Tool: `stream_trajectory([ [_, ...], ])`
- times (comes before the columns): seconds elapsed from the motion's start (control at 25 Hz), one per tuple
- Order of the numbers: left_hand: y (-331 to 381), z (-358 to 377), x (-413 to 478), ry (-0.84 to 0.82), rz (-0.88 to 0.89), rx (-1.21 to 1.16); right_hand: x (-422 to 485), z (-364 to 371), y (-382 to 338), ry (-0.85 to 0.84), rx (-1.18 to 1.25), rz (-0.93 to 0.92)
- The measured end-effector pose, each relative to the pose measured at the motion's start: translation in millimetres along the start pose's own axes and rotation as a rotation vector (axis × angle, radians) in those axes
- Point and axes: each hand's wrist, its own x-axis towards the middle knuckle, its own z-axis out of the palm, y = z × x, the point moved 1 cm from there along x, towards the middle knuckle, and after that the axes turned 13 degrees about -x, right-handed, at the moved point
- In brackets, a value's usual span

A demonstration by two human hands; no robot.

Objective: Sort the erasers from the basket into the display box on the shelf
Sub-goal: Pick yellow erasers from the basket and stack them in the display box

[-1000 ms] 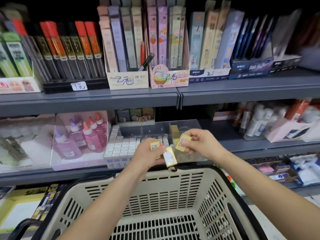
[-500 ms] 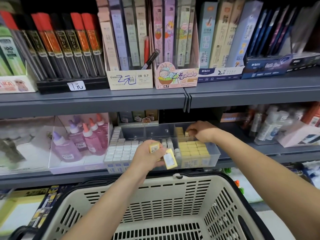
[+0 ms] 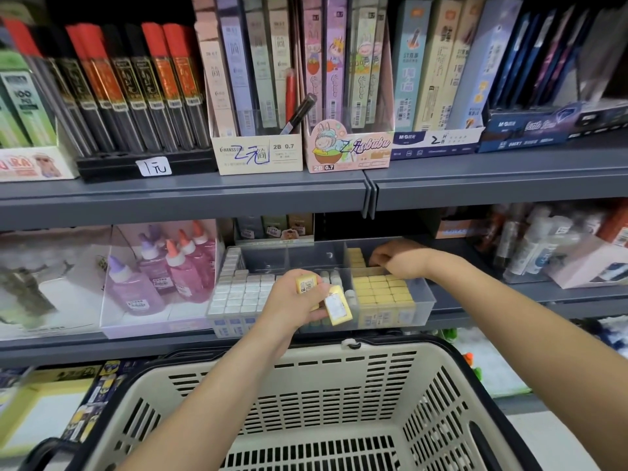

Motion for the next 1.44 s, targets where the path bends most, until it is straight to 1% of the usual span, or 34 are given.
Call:
stream_trajectory([
  [0.08,2,2,1,-0.004,0.006,-0.008,-13,-1,-7,0.190,0.066,-0.013],
  [0.16,4,3,2,0.002,0.016,-0.016,-34,5,-22,0.367,0.159,-0.115],
  [0.24,5,6,4,0.030,0.021,-0.007,-57,14,-39,0.413,0.224,-0.269],
  [0.32,5,9,6,0.056,0.020,-0.018,-75,22,-51,0.383,0.266,-0.328],
  [0.36,4,11,6,0.061,0.018,-0.031,-81,24,-54,0.397,0.256,-0.333],
  [0.4,4,13,7,0.064,0.015,-0.043,-85,25,-56,0.448,0.227,-0.339],
  [0.48,5,17,7,0.068,0.010,-0.079,-88,21,-55,0.600,0.197,-0.380],
  [0.52,6,18,8,0.068,0.008,-0.094,-88,18,-54,0.653,0.221,-0.382],
  [0.6,5,19,8,0.056,0.001,-0.063,-83,14,-46,0.689,0.358,-0.288],
  [0.68,4,18,8,0.046,0.011,0.051,-76,11,-35,0.634,0.568,-0.143],
  [0.76,2,16,7,0.019,0.033,0.144,-69,11,-26,0.554,0.759,-0.076],
  [0.84,3,15,4,-0.019,0.065,0.136,-62,11,-17,0.503,0.843,-0.033],
  [0.92,5,13,3,-0.017,0.111,0.106,-53,5,-5,0.497,0.836,0.023],
  [1.0,7,10,4,0.022,0.159,0.121,-41,-5,9,0.505,0.761,0.110],
  [1.04,8,7,5,0.036,0.177,0.140,-34,-11,16,0.495,0.660,0.162],
  [1.12,8,3,6,0.050,0.184,0.158,-20,-18,23,0.442,0.341,0.219],
  [1.16,7,2,6,0.054,0.181,0.153,-14,-18,23,0.409,0.210,0.212],
  [1.2,6,1,6,0.056,0.180,0.145,-9,-15,21,0.379,0.140,0.189],
  [1.32,5,-2,5,0.047,0.205,0.154,3,-5,14,0.278,0.174,0.112],
  [1.44,5,-5,7,0.040,0.200,0.159,12,1,11,0.113,0.125,0.022],
])
